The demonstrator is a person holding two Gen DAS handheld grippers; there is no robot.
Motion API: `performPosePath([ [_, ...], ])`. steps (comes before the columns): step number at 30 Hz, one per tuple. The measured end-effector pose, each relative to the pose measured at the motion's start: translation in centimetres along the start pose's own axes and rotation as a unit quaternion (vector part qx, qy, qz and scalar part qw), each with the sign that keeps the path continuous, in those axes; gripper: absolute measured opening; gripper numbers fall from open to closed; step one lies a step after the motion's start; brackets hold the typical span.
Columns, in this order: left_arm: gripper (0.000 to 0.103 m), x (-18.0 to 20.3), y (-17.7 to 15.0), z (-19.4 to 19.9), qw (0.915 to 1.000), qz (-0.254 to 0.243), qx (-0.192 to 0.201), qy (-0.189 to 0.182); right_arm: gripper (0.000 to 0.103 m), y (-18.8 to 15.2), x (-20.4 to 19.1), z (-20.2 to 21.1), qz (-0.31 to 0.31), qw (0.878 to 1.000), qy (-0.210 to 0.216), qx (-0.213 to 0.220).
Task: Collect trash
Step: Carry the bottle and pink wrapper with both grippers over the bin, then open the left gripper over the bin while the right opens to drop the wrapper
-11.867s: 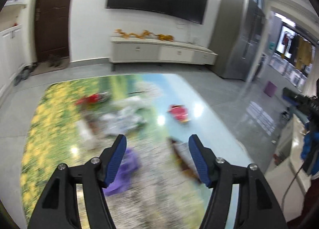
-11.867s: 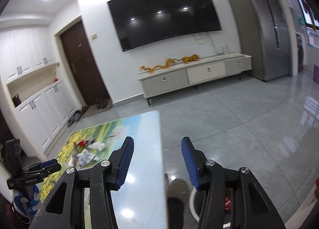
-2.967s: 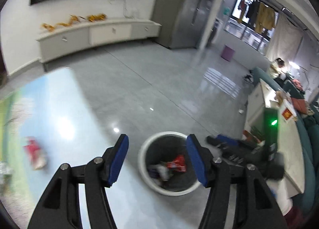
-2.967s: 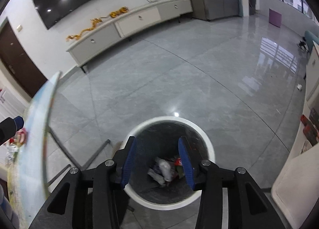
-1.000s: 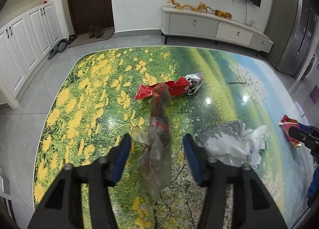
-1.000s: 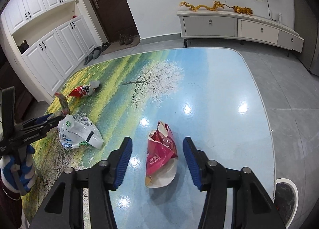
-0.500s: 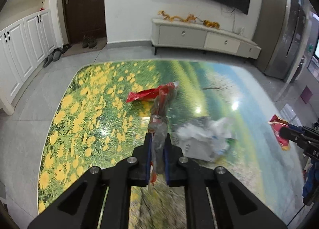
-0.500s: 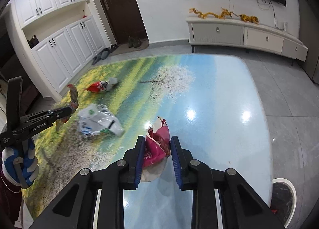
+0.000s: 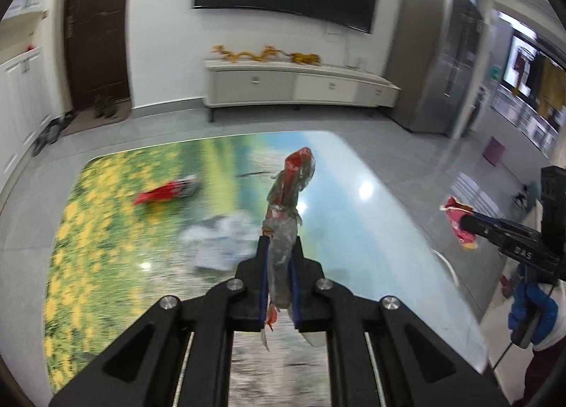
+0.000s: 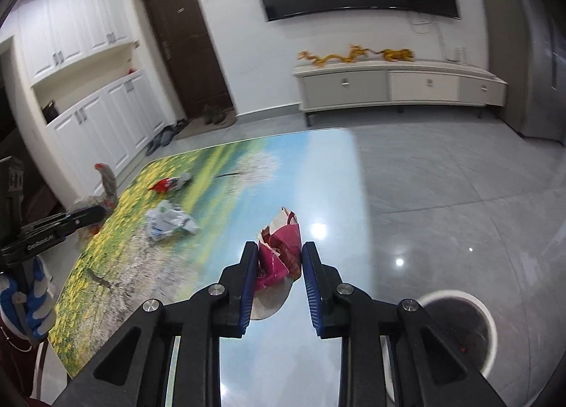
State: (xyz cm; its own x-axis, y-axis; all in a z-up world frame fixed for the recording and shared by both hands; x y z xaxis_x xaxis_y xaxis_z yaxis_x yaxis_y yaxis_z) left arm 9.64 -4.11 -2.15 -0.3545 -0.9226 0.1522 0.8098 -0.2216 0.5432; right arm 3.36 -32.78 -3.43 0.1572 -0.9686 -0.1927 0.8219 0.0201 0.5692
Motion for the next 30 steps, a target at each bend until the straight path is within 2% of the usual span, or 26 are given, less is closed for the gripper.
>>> performPosePath([
  [4,0.009,5.4,0.9,-1.2,0.9983,-0.043,-0.012,-0.037,0.024,-2.0,4.7,1.7,-0.046,0.998,-0.029,0.002],
  [9,0.009,12.7,2.3,-3.8,0.9909,-0.099,-0.035,-0.084,0.024,-4.2,10.0,2.2,-0.090,0.993,-0.069,-0.016],
  [14,0.009,19.7,3.0,-7.6,0.9787,-0.152,-0.071,-0.119,0.024,-5.7,14.4,1.4,-0.133,0.987,-0.087,-0.036],
  [20,0.011,25.8,3.3,-12.5,0.9650,-0.180,-0.119,-0.149,0.027,-6.9,18.7,-0.2,-0.174,0.978,-0.101,-0.061],
  [22,0.014,27.6,3.4,-14.4,0.9600,-0.188,-0.136,-0.157,0.027,-7.3,19.9,-0.8,-0.184,0.974,-0.108,-0.071],
  [23,0.018,28.5,3.4,-15.6,0.9581,-0.192,-0.146,-0.154,0.027,-7.5,20.5,-1.2,-0.189,0.973,-0.112,-0.077],
  [26,0.040,30.0,3.2,-17.9,0.9533,-0.192,-0.170,-0.160,0.033,-8.1,21.3,-2.0,-0.199,0.968,-0.122,-0.090],
  [30,0.042,30.8,2.9,-19.1,0.9478,-0.192,-0.187,-0.173,0.039,-9.2,22.7,-2.0,-0.214,0.963,-0.130,-0.098],
])
Point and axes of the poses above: each gripper's, at about its wrist camera, not at the fingertips, and z roughly against the way its jaws point, x to its right, y to its top, the point moved 1 cm from there along -z, roughly the way its jaws point, and after that the axes turned 13 degrees about -x, right-handed, at the moved point
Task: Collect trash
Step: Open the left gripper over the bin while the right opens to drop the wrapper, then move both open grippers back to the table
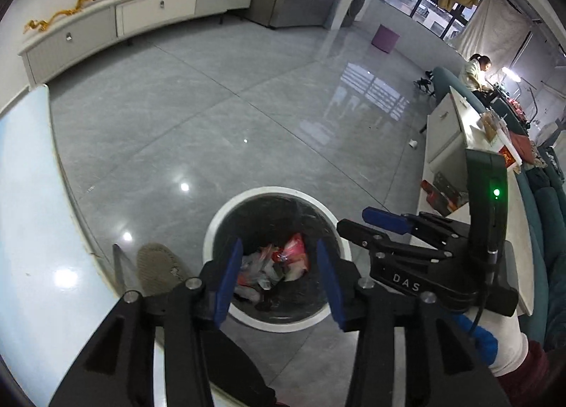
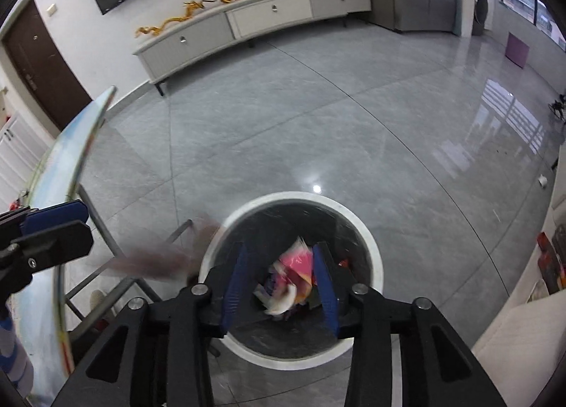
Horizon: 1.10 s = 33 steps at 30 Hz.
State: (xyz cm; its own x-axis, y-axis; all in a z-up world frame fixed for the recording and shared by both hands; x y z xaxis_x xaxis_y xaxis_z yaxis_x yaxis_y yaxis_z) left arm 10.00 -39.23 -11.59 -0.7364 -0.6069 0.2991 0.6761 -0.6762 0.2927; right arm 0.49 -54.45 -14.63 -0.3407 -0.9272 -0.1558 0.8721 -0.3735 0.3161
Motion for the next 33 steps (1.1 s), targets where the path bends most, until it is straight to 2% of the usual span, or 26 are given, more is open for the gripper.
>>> performPosePath([
  [2,0.042,-0.1,-0.2,0.3,1.0000,0.000,0.003,-0.001,0.040,-0.2,0.5,0.1,-0.005,1.000,-0.001,-0.001],
  [7,0.042,-0.3,-1.4,3.1,0.9983,0.006,0.040,0.041,0.042,-0.6,0.8,1.3,-0.011,1.000,0.008,0.011],
  [14,0.042,-2.6,-5.6,10.3,0.9895,0.031,0.116,0.080,0.048,-0.2,-2.9,4.8,0.020,0.998,0.039,0.052],
  [18,0.042,-4.0,-9.0,14.6,0.9774,0.052,0.173,0.111,0.054,-0.4,-6.9,7.6,0.059,0.993,0.058,0.080],
  [20,0.042,-4.9,-11.5,16.9,0.9667,0.064,0.206,0.138,0.056,-0.5,-8.8,8.9,0.080,0.990,0.066,0.093],
  [22,0.042,-5.5,-13.2,18.4,0.9592,0.071,0.226,0.155,0.063,-0.8,-11.0,10.3,0.103,0.986,0.072,0.105],
  [26,0.042,-8.2,-18.1,22.0,0.9492,0.108,0.234,0.181,0.074,-1.8,-15.4,12.2,0.148,0.977,0.086,0.125],
  [30,0.043,-11.6,-22.7,25.2,0.9387,0.163,0.239,0.188,0.090,-2.7,-19.7,13.0,0.186,0.968,0.101,0.132],
  [31,0.045,-12.3,-24.1,26.0,0.9327,0.177,0.246,0.195,0.095,-2.8,-20.4,13.0,0.192,0.967,0.103,0.132],
  [33,0.068,-13.5,-26.5,27.4,0.9181,0.203,0.260,0.220,0.099,-3.2,-22.4,12.8,0.207,0.963,0.109,0.132],
])
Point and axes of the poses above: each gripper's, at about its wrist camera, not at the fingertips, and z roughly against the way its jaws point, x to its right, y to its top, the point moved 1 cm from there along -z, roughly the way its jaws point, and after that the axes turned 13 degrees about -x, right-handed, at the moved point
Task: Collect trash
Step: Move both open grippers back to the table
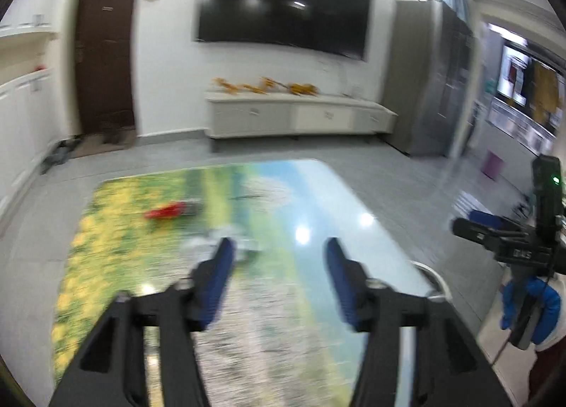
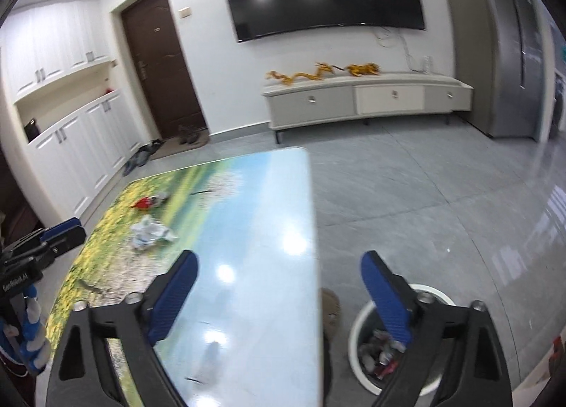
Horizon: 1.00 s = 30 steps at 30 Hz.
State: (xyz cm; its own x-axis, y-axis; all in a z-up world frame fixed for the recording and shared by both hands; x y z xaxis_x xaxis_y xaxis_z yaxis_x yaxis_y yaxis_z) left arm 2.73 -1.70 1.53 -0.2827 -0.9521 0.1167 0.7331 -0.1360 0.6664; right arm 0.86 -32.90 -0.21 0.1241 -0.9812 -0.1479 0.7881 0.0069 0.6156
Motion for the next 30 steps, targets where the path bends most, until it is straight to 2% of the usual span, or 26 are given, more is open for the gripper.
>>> performPosePath([
  [2,0.080,-2.4,-0.8,1.2,0.9991,0.026,0.013,0.030,0.102,0.3,-1.7,-0.5,0.013,1.000,0.009,-0.001],
  [6,0.080,-7.1,-2.3,2.5,0.9952,0.067,0.017,0.069,0.103,0.5,-4.7,-1.0,0.034,0.999,0.031,0.006],
  [10,0.080,-10.8,-4.0,1.8,0.9909,0.104,-0.005,0.086,0.103,0.7,-7.4,-1.1,0.056,0.997,0.042,0.026],
  [15,0.080,-13.6,-5.1,0.5,0.9873,0.129,-0.010,0.092,0.103,1.6,-9.4,-2.4,0.075,0.994,0.074,0.035],
  [17,0.080,-13.9,-4.9,-0.6,0.9879,0.124,-0.013,0.093,0.103,2.1,-10.1,-3.6,0.084,0.992,0.087,0.026],
  [20,0.080,-14.3,-3.8,-3.4,0.9899,0.099,-0.051,0.088,0.103,2.8,-12.0,-6.3,0.110,0.988,0.108,-0.005],
  [22,0.080,-14.6,-3.1,-4.9,0.9902,0.094,-0.061,0.084,0.103,3.4,-13.5,-8.5,0.136,0.985,0.106,-0.024],
  [30,0.080,-14.5,2.7,-12.6,0.9927,0.025,-0.095,0.071,0.103,4.9,-17.3,-17.2,0.193,0.969,0.129,-0.087],
])
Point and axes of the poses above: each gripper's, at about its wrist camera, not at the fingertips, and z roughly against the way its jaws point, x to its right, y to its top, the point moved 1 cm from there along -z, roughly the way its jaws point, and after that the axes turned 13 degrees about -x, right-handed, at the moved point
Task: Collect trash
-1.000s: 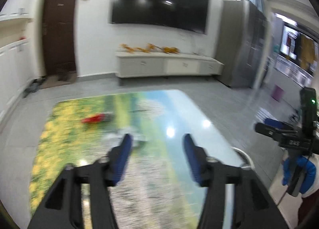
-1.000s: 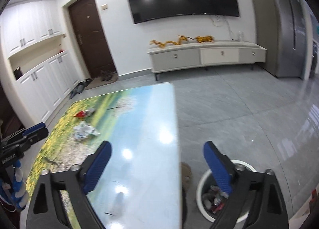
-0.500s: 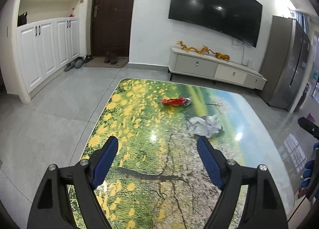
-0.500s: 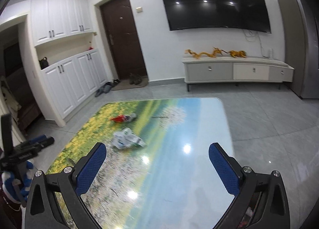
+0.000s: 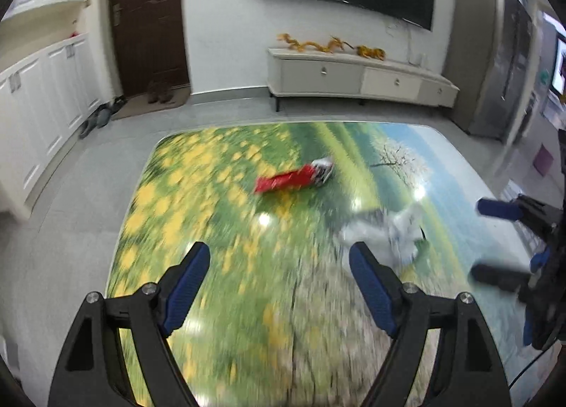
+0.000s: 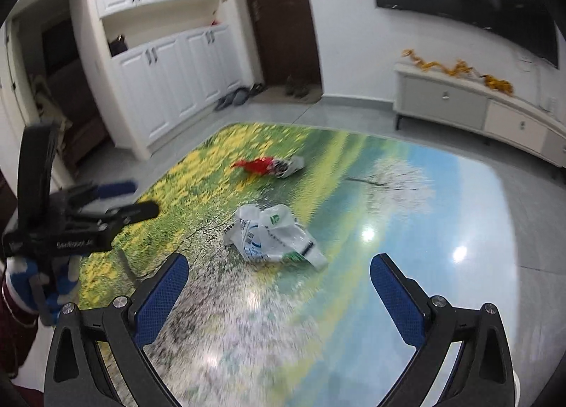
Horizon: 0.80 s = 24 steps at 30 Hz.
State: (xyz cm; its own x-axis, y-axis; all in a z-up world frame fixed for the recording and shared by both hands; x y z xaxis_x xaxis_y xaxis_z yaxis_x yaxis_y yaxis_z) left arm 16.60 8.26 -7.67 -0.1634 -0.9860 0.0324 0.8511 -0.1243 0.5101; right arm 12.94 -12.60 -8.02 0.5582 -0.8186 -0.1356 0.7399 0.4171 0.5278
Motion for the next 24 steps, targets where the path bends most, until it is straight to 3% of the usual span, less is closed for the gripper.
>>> performPosePath([
  [8,0.080,0.7,7.1,-6.8,0.9972,-0.055,-0.037,-0.035,0.103,2.3,-0.4,-5.1,0.030,0.999,0.020,-0.028],
  [17,0.080,0.8,8.5,-11.9,0.9943,-0.067,-0.080,-0.022,0.103,3.4,0.5,-7.6,0.030,0.998,0.034,-0.052],
  [20,0.074,0.8,8.6,-12.1,0.9943,-0.065,-0.079,-0.030,0.092,3.4,0.4,-7.9,0.034,0.997,0.040,-0.058],
  [22,0.071,0.9,8.6,-12.0,0.9945,-0.065,-0.077,-0.028,0.077,3.3,0.4,-8.3,0.032,0.997,0.039,-0.064],
  [24,0.062,1.0,8.8,-12.1,0.9948,-0.066,-0.073,-0.029,0.070,3.4,0.4,-8.5,0.032,0.997,0.039,-0.067],
])
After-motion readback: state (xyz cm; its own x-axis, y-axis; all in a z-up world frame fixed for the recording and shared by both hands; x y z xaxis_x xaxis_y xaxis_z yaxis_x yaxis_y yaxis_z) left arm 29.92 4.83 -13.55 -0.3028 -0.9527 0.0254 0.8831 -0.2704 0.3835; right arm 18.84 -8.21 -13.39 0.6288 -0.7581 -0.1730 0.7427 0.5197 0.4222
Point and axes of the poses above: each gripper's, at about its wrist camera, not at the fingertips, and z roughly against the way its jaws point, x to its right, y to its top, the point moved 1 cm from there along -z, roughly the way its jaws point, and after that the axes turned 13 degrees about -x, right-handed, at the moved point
